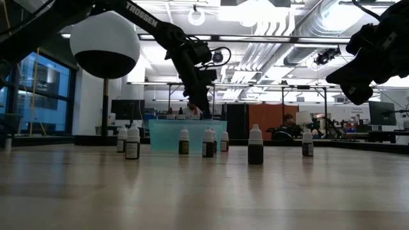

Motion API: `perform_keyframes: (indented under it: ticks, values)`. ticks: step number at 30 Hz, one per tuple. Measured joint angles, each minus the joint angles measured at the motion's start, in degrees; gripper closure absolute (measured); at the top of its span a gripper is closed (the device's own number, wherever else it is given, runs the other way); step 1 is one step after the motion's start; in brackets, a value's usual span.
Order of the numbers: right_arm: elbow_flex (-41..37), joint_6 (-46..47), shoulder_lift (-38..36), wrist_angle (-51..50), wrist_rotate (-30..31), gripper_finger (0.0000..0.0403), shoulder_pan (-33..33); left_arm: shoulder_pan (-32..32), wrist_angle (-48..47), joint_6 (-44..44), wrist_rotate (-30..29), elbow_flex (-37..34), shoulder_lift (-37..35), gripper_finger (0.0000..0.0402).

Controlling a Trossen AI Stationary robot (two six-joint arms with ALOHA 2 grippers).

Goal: Pick & Place food coloring
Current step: Put the large blue food coloring bottle into the blue bin, then put the small black food coloring bottle into the blue bin

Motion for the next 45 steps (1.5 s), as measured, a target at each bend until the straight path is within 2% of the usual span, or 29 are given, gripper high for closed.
perform_keyframes:
  ticks: [6, 21, 32, 45]
  values:
    - [0.0, 0.1, 0.0, 0.0, 0.0, 0.0402, 0.0, 0.0, 0.0, -0.3, 1.8, 0.0, 0.0, 0.0286]
    - [0.0, 0.1, 0.0, 0.0, 0.0, 0.0402, 0.0, 0.0, 0.1, -0.7, 0.7, 0.0, 0.0, 0.0285]
    - [0.0, 0.0, 0.0, 0.0, 0.0, 0.0402, 0.0, 0.0, 0.2, -0.7, 0.5, 0.0, 0.0, 0.0217]
    - [0.0, 0.0, 0.0, 0.0, 0.0, 0.0402, 0.0, 0.0, 0.0, -1.2, -1.0, 0.0, 0.0, 0.0213]
